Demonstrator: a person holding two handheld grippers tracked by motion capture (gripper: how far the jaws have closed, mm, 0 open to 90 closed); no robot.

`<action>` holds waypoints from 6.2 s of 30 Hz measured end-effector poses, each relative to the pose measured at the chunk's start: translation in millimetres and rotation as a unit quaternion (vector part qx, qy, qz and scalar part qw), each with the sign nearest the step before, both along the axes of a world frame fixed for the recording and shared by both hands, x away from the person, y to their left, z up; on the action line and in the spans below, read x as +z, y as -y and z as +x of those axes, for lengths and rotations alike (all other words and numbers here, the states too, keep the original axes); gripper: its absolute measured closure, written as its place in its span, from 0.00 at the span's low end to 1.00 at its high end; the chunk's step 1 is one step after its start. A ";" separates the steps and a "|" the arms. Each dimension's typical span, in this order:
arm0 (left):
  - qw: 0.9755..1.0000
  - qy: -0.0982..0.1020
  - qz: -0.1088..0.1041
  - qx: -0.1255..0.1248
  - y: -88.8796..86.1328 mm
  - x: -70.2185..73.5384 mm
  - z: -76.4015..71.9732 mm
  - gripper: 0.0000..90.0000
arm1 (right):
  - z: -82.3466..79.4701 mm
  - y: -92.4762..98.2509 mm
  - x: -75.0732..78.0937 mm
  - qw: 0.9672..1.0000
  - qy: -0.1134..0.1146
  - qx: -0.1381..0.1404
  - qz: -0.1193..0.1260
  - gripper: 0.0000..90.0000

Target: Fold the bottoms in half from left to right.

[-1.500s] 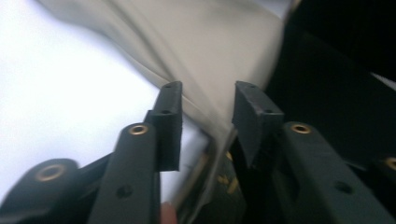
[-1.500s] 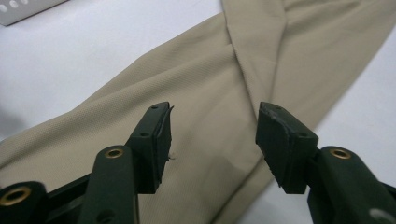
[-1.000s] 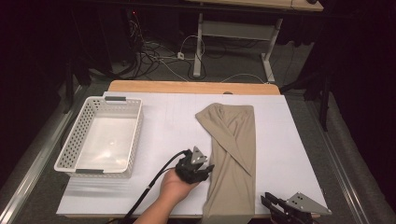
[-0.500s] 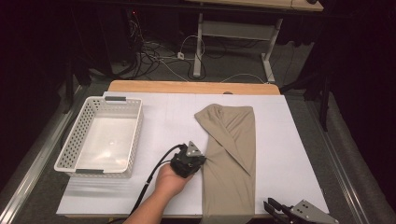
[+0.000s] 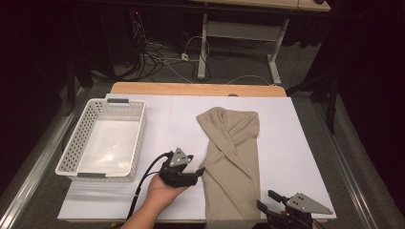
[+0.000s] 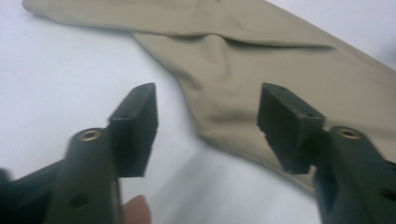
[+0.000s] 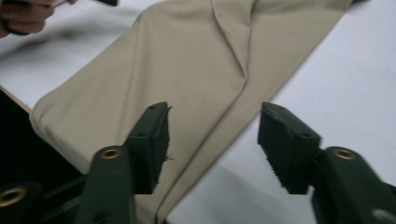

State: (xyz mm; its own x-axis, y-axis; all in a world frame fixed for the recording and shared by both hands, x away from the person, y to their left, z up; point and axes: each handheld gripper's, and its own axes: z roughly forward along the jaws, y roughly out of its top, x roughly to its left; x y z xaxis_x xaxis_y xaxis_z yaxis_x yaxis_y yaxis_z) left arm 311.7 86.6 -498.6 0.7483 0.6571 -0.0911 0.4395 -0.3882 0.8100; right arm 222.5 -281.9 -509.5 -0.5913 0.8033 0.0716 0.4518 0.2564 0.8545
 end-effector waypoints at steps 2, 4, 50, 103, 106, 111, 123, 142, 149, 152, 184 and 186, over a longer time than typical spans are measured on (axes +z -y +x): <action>1.000 -0.005 -0.001 0.001 -10.0 -0.3 -12.2 0.21 | 5.2 -4.1 0.7 1.000 0.015 0.000 -0.007 0.34; 1.000 -0.005 -0.010 0.011 -20.8 -1.1 -23.1 0.12 | 10.6 -8.5 2.1 1.000 0.027 0.002 -0.004 0.23; 0.994 -0.003 -0.105 -0.009 -55.8 -22.3 -38.4 0.00 | 201.7 -169.4 17.0 0.995 0.004 0.026 -0.097 0.67; 0.999 -0.003 -0.054 -0.008 -48.0 -23.4 -45.2 0.00 | 231.1 -15.2 26.1 0.992 -0.011 -0.122 -0.040 0.79; 0.999 -0.007 -0.047 -0.016 -46.3 -23.3 -44.8 0.00 | 203.7 -17.0 19.8 0.993 -0.016 -0.105 -0.049 0.81; 0.999 -0.004 -0.041 -0.027 -44.6 -23.1 -45.9 0.00 | 151.7 -22.4 7.7 0.995 -0.032 -0.078 -0.055 0.82; 0.990 -0.018 -0.049 -0.128 -11.6 -15.2 -57.5 0.42 | 33.0 -32.3 -9.7 0.996 -0.048 -0.022 -0.067 0.74; 0.982 -0.011 0.039 -0.182 56.2 -30.2 -78.3 0.80 | -14.8 -13.7 -4.2 0.997 -0.024 -0.037 -0.071 0.90; 0.980 -0.014 0.034 -0.194 59.0 -27.3 -86.9 0.93 | -4.6 -12.5 -7.9 0.997 -0.028 -0.043 -0.057 0.83; 0.981 -0.010 0.020 -0.190 54.2 -24.3 -88.1 0.86 | 1.0 -14.6 -11.1 0.996 -0.038 -0.048 -0.063 0.82; 0.998 0.003 0.021 -0.056 70.5 -2.6 9.5 0.74 | -5.8 -3.8 -6.1 0.997 -0.021 -0.050 -0.049 0.82; 0.999 -0.018 0.030 -0.039 72.1 -7.9 16.7 0.71 | -3.5 -5.8 -5.4 0.998 -0.020 -0.042 -0.040 0.75</action>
State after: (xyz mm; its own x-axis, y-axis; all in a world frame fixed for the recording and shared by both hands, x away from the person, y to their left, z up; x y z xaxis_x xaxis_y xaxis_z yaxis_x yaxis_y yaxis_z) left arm 328.4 14.5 -506.5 0.7947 0.6014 -0.0823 0.4348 -0.4695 0.7684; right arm 218.9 -276.1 -514.9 -0.5199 0.8538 0.0277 0.5076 0.2827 0.8139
